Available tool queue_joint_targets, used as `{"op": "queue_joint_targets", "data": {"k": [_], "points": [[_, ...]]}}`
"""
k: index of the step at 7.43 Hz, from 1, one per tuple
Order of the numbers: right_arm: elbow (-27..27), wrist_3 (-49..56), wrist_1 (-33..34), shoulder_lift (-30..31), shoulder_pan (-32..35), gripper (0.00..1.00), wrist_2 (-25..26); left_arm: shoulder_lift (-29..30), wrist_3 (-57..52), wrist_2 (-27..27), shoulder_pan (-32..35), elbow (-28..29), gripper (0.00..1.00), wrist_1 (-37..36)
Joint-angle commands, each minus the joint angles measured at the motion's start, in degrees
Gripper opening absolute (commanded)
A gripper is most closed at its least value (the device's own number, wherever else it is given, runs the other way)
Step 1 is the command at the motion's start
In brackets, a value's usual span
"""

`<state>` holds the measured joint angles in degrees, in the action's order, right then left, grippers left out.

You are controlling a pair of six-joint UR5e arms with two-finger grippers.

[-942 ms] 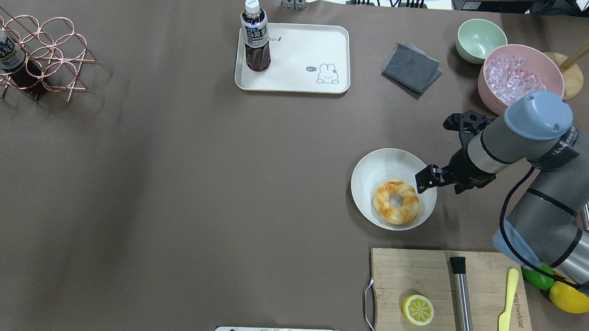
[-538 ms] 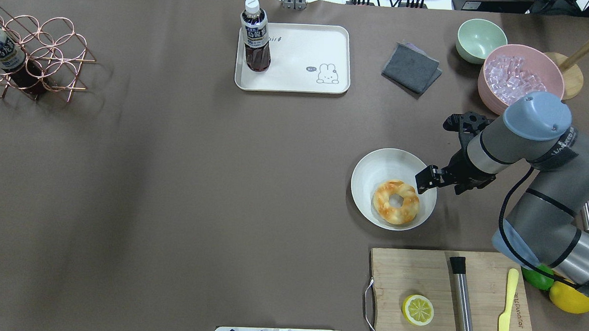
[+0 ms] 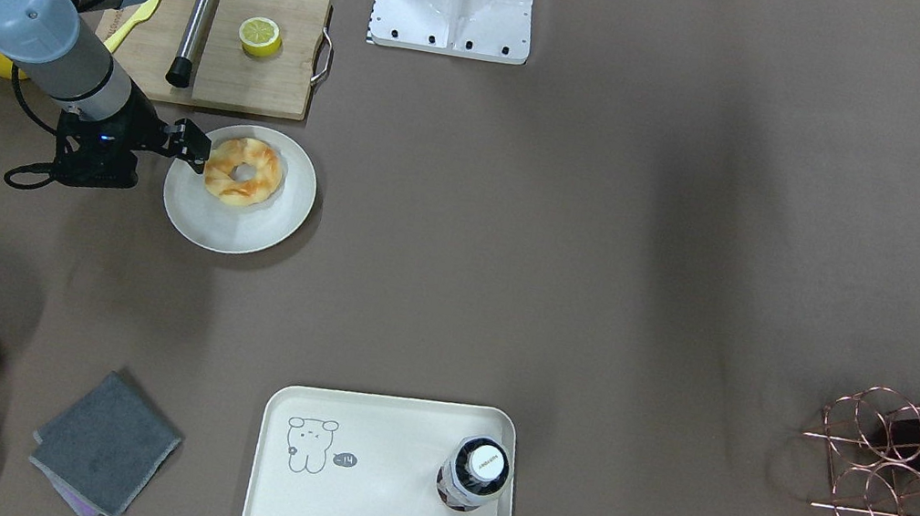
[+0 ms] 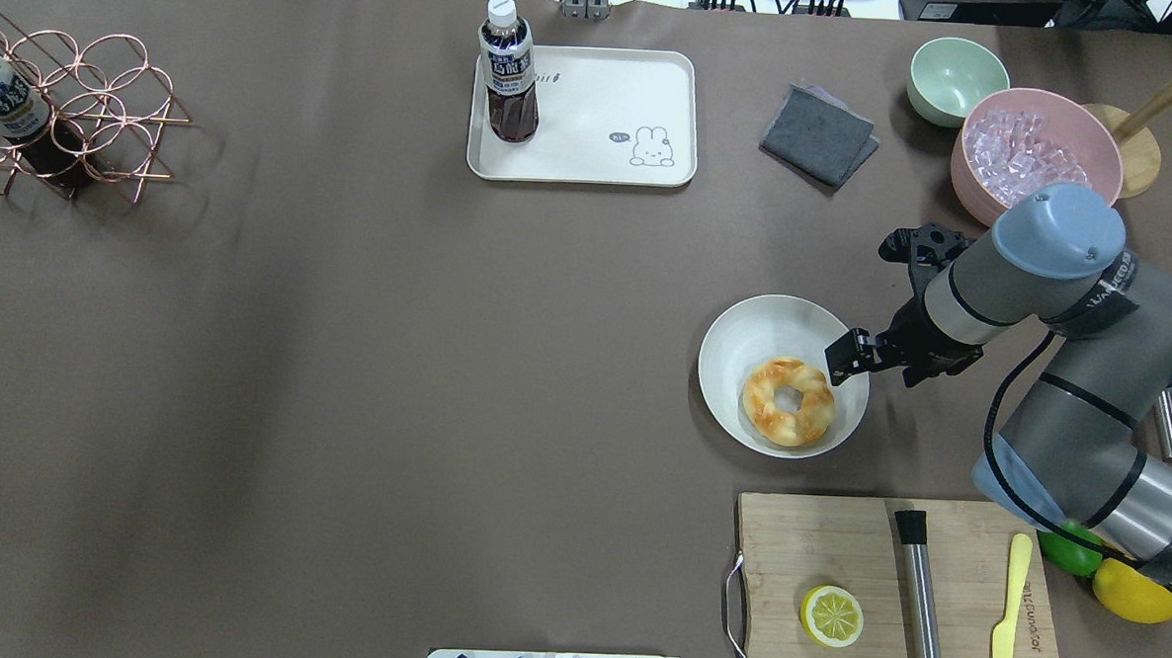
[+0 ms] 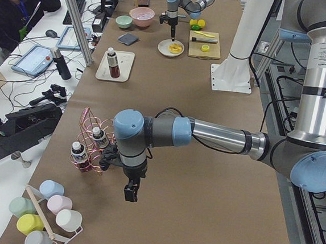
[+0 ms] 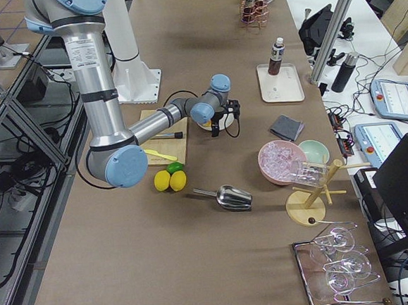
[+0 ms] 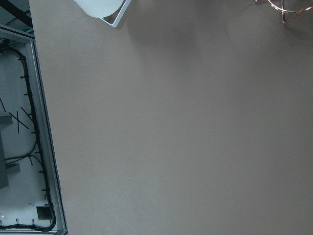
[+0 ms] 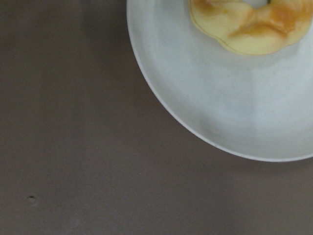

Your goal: Place donut on tray

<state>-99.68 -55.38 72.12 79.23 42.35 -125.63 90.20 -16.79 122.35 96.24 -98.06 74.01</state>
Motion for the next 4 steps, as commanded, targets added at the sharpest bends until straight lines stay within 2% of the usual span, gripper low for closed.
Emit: {"op": "queue_joint_targets", "data": {"k": [1, 3, 4], "points": [[1.9, -0.5, 0.0, -1.7, -0.2, 0.8, 2.9, 0.1, 0.0, 0.0, 0.0, 0.1, 0.98, 0.0], [1.4, -2.4, 0.0, -1.9, -0.2, 0.4, 3.2, 0.1, 0.0, 0.0, 0.0, 0.0, 0.98, 0.0], [1.4, -2.4, 0.0, -1.9, -0.2, 0.24, 3.2, 0.2, 0.0, 0.0, 0.0, 0.1, 0.98, 0.0]]}}
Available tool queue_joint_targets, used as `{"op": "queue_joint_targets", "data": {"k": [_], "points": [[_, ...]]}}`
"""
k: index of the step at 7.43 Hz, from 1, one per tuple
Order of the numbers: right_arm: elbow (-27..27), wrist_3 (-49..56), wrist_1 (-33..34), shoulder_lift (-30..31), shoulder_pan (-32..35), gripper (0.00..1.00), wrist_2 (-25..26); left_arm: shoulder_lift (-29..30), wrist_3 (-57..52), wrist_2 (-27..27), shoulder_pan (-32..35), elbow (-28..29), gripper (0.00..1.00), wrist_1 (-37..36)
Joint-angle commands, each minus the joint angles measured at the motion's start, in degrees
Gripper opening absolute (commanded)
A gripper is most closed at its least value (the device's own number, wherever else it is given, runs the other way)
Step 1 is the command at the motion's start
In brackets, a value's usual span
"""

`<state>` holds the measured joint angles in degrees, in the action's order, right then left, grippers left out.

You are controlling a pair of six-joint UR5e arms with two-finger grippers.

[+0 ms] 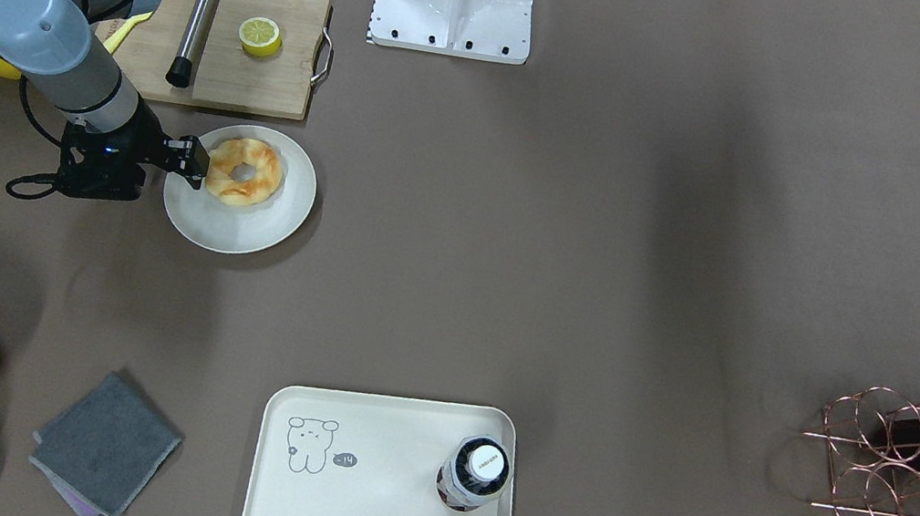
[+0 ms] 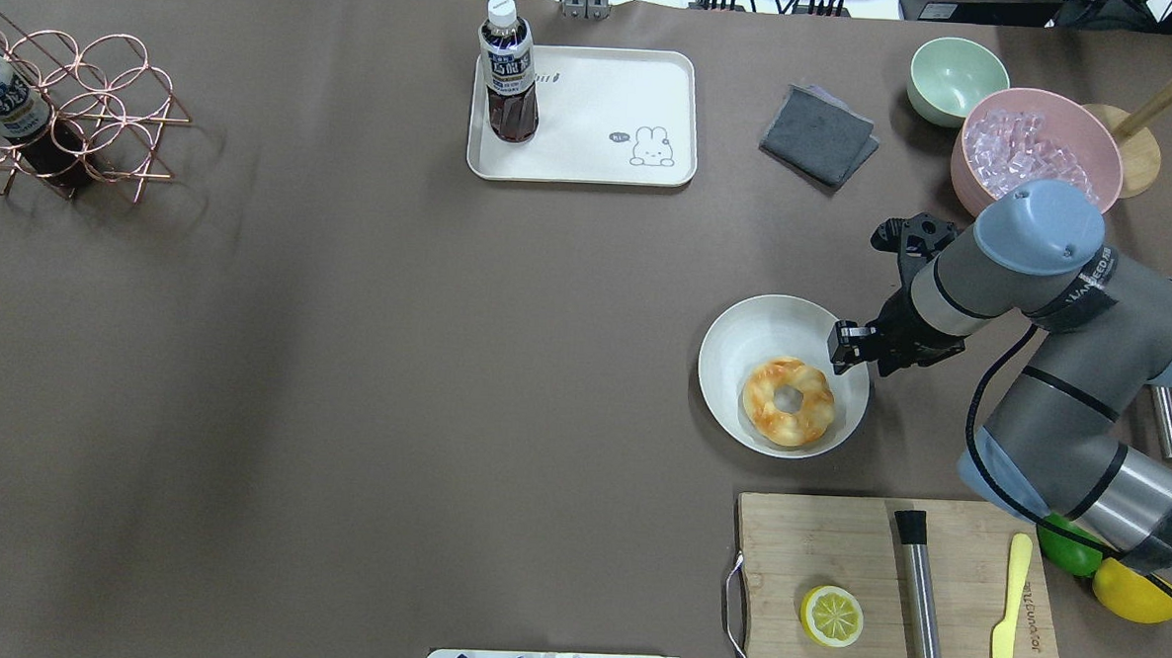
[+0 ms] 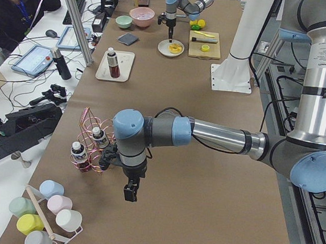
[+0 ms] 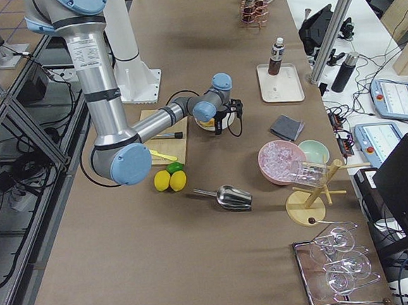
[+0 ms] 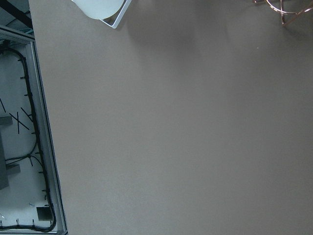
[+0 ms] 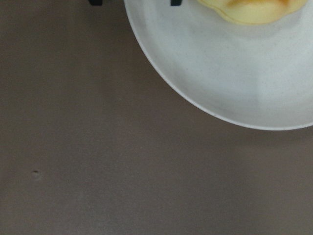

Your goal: Place donut on tray

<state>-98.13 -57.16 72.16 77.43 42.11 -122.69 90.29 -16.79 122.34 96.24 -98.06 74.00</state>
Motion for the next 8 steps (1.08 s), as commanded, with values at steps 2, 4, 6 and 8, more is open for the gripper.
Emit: {"op": "queue_joint_targets", "data": {"k": [2, 4, 6, 8], "points": [[0.1, -0.5, 0.0, -0.1, -0.4, 0.21, 0.2, 0.2, 0.0, -0.1, 0.0, 0.1, 0.98, 0.0], [-0.4, -0.8, 0.0, 0.0, -0.9, 0.19, 0.3, 0.0, 0.0, -0.1, 0.1, 0.1, 0.98, 0.0], [-4.0, -2.0, 0.1, 0.1, -0.8, 0.0, -0.5, 0.0, 0.0, -0.1, 0.1, 0.1, 0.98, 0.0], [-5.1, -2.0, 0.1, -0.2, 0.0, 0.0, -3.1, 0.2, 0.0, -0.1, 0.2, 0.6, 0.98, 0.0]]}}
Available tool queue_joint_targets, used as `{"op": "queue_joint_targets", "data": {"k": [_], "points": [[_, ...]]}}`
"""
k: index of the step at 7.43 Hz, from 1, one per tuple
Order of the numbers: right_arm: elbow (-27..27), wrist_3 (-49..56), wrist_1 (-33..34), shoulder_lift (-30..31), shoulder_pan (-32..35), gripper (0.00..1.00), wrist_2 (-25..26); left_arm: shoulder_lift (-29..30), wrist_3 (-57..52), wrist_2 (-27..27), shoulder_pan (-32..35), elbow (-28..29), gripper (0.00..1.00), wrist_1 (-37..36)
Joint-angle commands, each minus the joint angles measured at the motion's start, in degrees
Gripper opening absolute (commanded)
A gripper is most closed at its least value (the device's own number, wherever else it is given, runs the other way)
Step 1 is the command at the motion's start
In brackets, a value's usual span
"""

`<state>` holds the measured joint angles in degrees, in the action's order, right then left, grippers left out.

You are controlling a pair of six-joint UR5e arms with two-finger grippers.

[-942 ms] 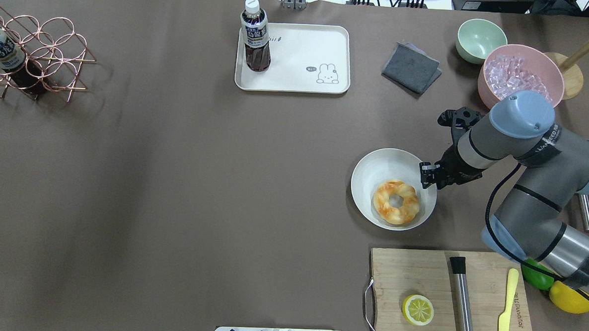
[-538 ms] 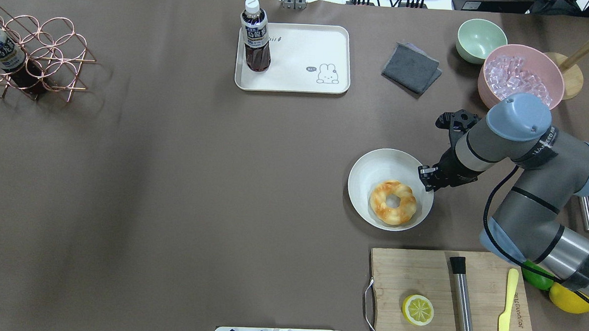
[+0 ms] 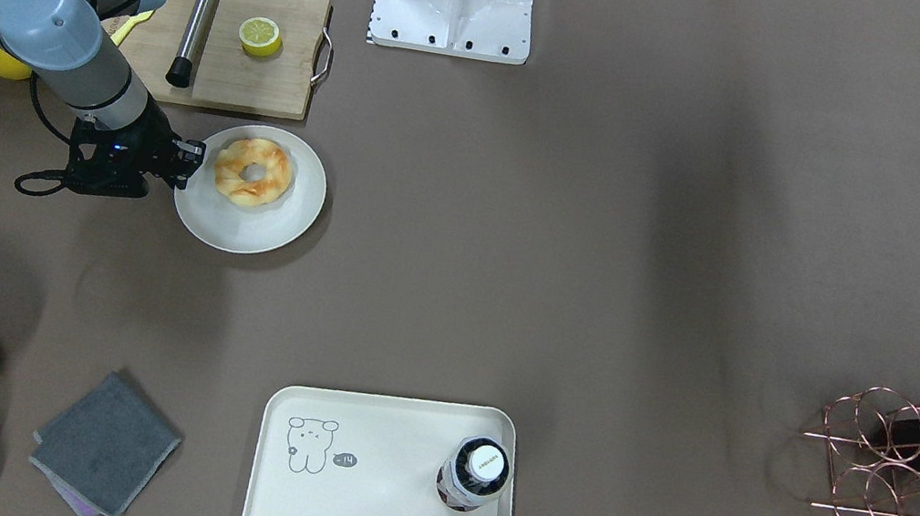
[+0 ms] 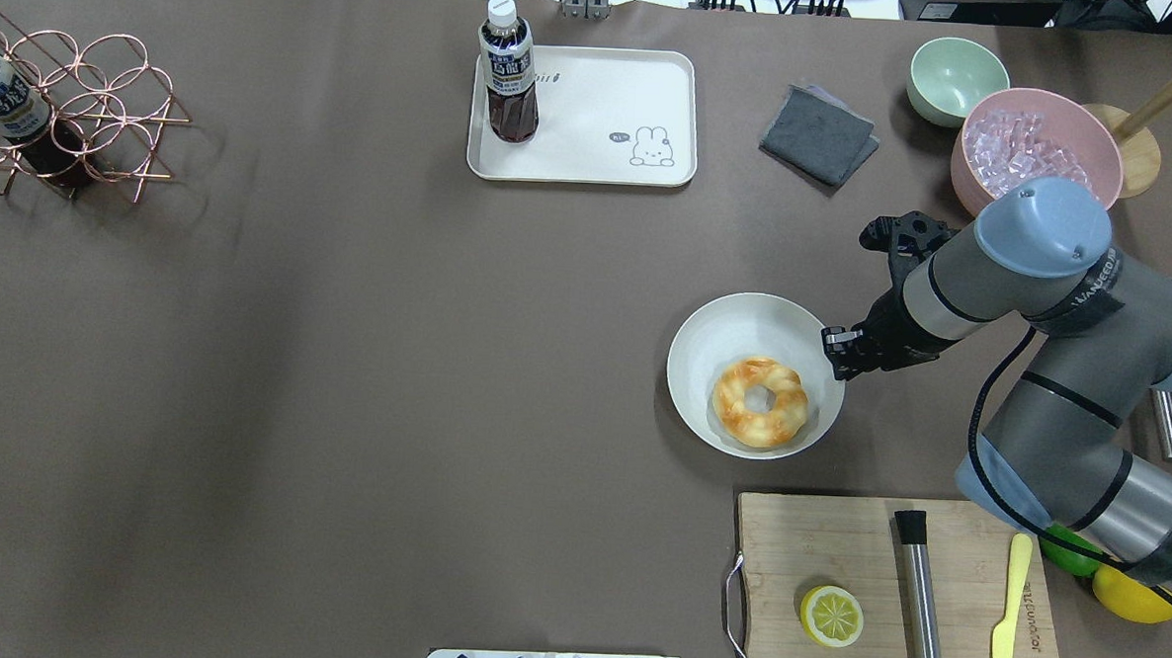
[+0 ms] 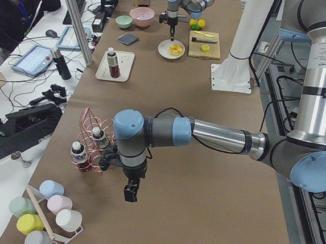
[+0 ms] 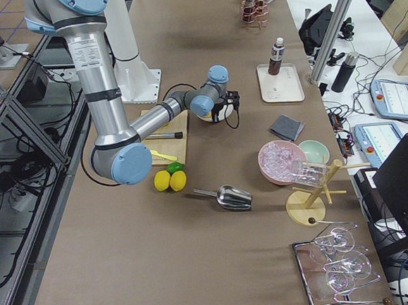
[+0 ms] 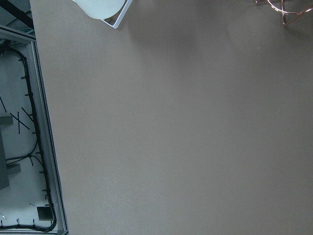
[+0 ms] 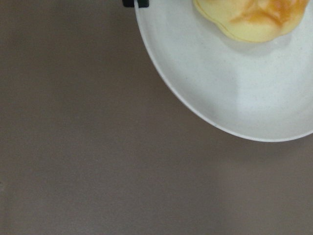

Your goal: Place donut on tray

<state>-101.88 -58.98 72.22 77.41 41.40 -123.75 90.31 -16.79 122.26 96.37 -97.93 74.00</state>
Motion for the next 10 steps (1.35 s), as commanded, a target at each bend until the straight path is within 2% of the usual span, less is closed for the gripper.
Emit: {"op": "queue_joint_targets", "data": {"k": [1, 3, 5, 8, 10], "points": [[-1.4, -0.2, -0.1, -0.4, 1.6, 0.0, -3.2, 0.2, 0.0, -0.1, 0.0, 0.5, 0.98, 0.0], [-1.0, -0.1, 0.0, -1.7, 2.9, 0.0, -3.2, 0.5, 0.1, -0.8, 0.0, 0.4, 0.98, 0.0], [2.8, -0.2, 0.3, -6.7, 6.0, 0.0, -3.4, 1.0, 0.1, -0.8, 0.0, 0.5, 0.98, 0.0], [15.3, -0.3, 0.3, -17.7, 9.8, 0.0, -4.8, 1.3, 0.1, -0.8, 0.0, 0.4, 0.98, -0.2], [26.2, -0.3, 0.3, -27.2, 11.8, 0.0, -5.5, 2.1, 0.1, -0.8, 0.0, 0.5, 0.98, -1.2]]}}
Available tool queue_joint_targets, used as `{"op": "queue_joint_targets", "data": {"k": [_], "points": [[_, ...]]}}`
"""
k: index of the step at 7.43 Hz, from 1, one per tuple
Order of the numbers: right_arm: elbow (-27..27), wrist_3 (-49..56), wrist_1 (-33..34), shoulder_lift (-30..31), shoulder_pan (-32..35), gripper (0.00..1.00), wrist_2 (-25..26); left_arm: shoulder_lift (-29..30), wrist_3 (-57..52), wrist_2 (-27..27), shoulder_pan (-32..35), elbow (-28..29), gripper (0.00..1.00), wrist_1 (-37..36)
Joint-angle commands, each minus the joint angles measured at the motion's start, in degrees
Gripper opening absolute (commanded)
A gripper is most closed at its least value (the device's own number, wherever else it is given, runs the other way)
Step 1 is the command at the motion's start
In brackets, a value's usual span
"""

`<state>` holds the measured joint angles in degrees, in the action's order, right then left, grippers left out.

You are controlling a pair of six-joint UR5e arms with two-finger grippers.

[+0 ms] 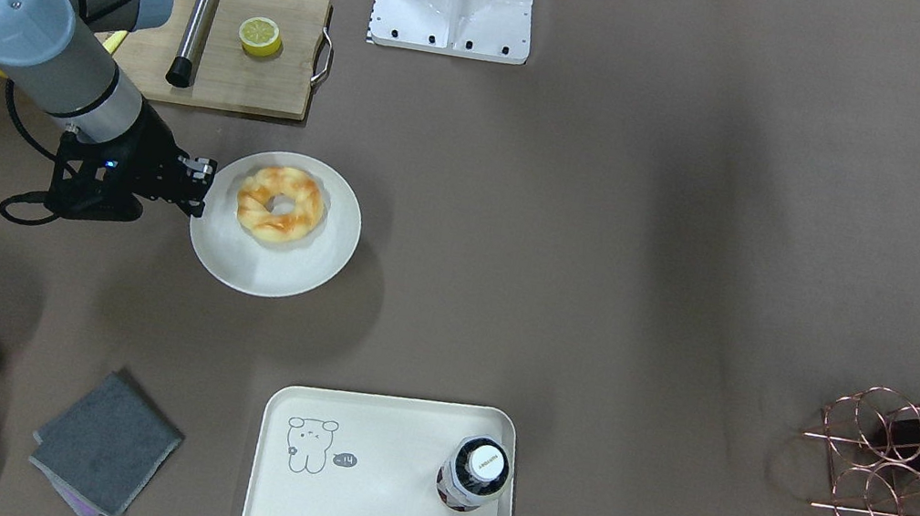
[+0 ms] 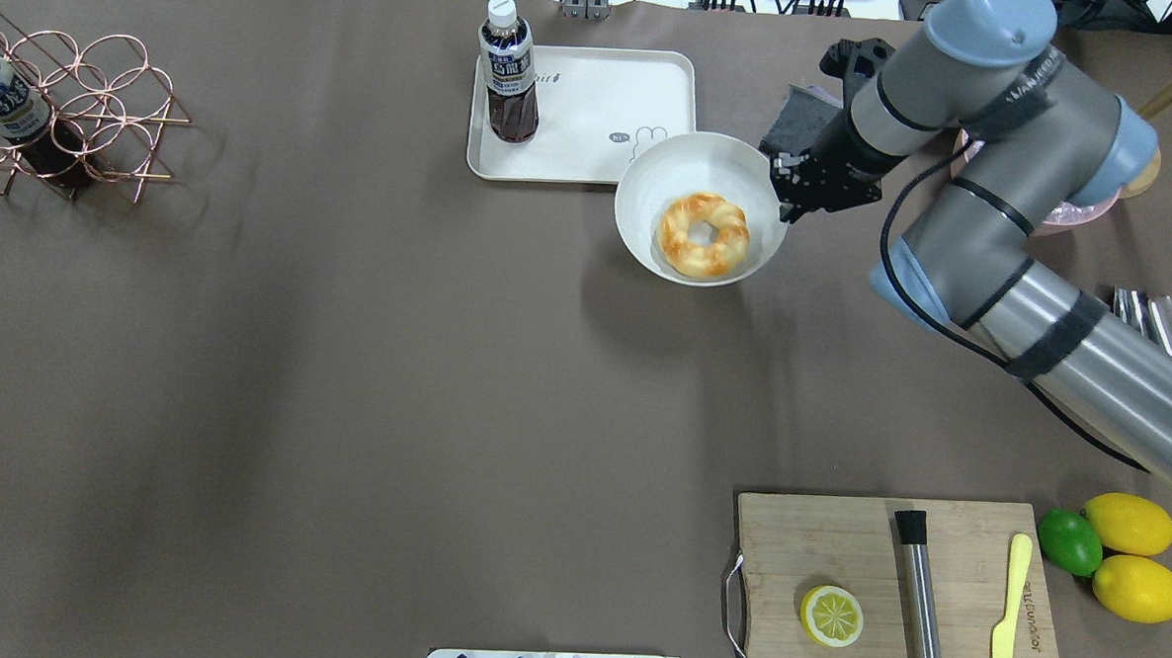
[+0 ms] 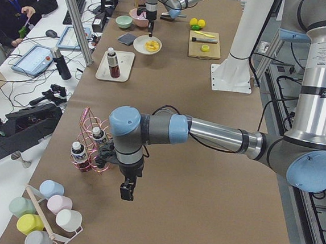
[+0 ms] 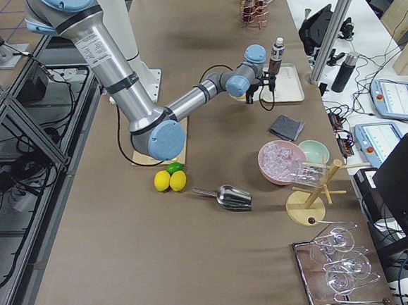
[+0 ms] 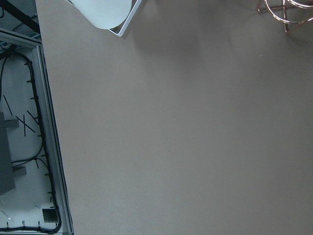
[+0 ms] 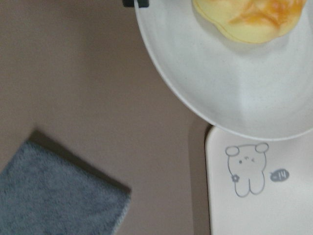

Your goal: Place donut on tray

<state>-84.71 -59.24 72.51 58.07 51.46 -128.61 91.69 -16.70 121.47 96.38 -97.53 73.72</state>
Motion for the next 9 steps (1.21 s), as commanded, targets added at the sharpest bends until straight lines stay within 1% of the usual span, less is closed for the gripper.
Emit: {"op": "queue_joint_targets", "data": {"k": [1, 3, 5, 6, 7, 9], "points": [[13.0, 0.1, -0.1, -10.8, 1.7, 0.0, -0.7, 1.0, 0.0, 0.0, -0.1, 0.0, 0.98, -1.0], [18.9, 0.2, -0.2, -15.4, 2.5, 0.0, -0.7, 1.1, 0.0, -0.1, -0.1, 0.0, 0.98, -1.0], [26.5, 0.3, -1.0, -20.4, 2.9, 0.0, -0.3, 1.4, 0.0, -0.1, -0.1, 0.1, 0.98, -1.1], [31.2, 0.3, -7.2, -21.0, 2.9, 0.0, -0.2, 1.5, 0.0, 0.0, -0.1, 0.1, 0.98, -1.1], [33.1, 0.2, -9.3, -21.2, 2.9, 0.0, -0.1, 1.6, 0.0, 0.0, -0.1, 0.1, 0.98, -1.1], [37.1, 0.2, -9.4, -25.4, 1.6, 0.0, 1.1, 1.8, 0.1, -0.1, -0.3, 0.1, 0.98, -1.1]]}}
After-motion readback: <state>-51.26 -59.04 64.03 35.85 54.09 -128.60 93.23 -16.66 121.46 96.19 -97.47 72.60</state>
